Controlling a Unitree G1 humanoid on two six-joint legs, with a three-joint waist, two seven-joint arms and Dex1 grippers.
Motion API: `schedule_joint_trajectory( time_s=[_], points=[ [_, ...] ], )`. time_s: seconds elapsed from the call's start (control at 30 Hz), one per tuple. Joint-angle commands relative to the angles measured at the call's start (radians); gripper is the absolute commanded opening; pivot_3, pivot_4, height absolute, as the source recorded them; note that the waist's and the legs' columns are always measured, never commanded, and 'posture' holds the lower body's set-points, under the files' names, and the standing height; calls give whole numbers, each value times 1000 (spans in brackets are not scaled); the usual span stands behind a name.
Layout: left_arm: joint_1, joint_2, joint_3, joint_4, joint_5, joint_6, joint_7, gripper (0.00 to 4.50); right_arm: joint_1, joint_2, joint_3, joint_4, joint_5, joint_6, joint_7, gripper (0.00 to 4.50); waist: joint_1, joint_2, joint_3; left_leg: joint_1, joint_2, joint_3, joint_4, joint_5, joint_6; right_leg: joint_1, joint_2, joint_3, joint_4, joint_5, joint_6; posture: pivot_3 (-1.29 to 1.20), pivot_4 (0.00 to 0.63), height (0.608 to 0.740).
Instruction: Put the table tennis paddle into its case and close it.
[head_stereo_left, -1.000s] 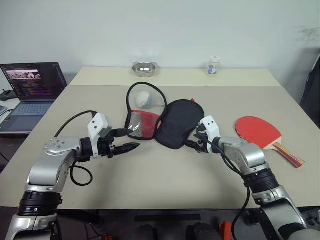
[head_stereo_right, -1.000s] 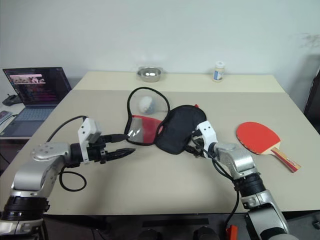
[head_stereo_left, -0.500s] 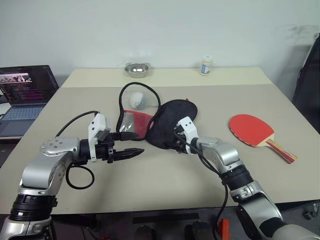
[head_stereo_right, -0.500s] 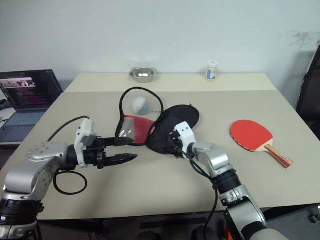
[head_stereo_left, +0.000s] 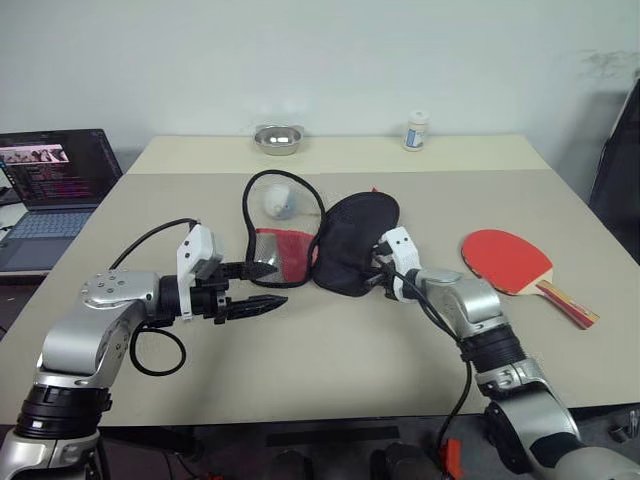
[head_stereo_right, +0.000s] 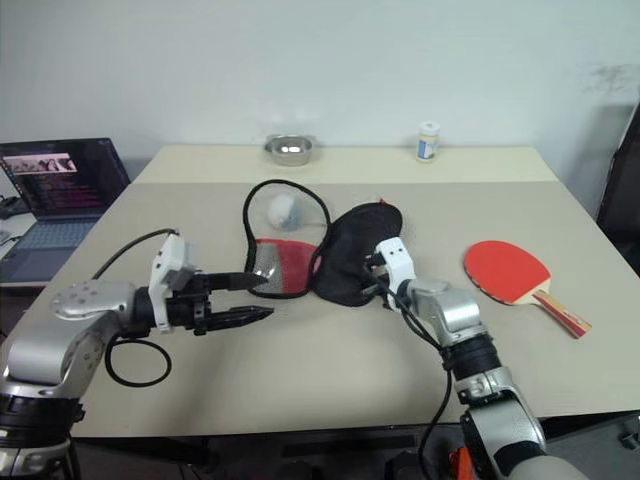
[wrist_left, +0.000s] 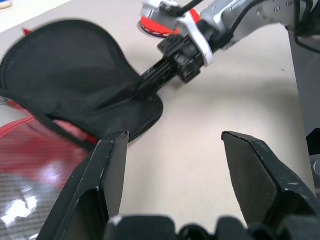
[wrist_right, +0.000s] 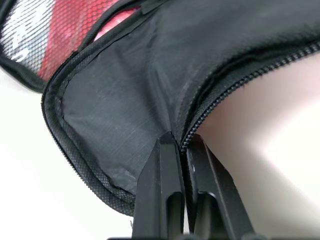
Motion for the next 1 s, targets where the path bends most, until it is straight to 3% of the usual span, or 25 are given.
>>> schedule_joint_trajectory(
  time_s=[0.03, 0.47, 0.83, 0.93, 1.0],
  points=[
    [-16, -6, -22, -38, 0, -18, -9, 3235, 45, -118, -36, -138, 40, 101, 69, 54, 7, 0, 0, 0, -1, 0, 0, 0, 0, 0, 0, 0, 0, 0, 0, 0, 150, 740],
    [-38, -13, -52, -16, 8, -39, -13, 3235, 128, -220, -132, -324, 150, 315, 74, 54, 7, 0, 0, 0, 1, 2, -1, 0, 0, 0, 1, 1, -1, 0, 0, 0, 150, 740],
    [-43, -27, -56, -7, 19, -47, -15, 3235, 114, -245, -132, -264, 130, 272, 61, 54, 7, 0, 0, 0, -1, 2, 0, 0, 0, 0, 1, 1, -1, 0, 1, 0, 150, 740],
    [-41, -31, -54, -9, 18, -47, -9, 3235, 108, -254, -132, -251, 118, 255, 47, 678, 7, 0, 0, 0, 0, 2, 0, 0, 0, 0, 1, 1, -1, 0, 1, 0, 150, 740],
    [-38, -34, -52, -11, 18, -47, -4, 3235, 109, -260, -133, -250, 124, 255, 53, 1365, 7, 0, 0, 0, -1, 2, 0, 0, 0, 0, 1, 1, -1, 0, 1, 0, 150, 740]
  ],
)
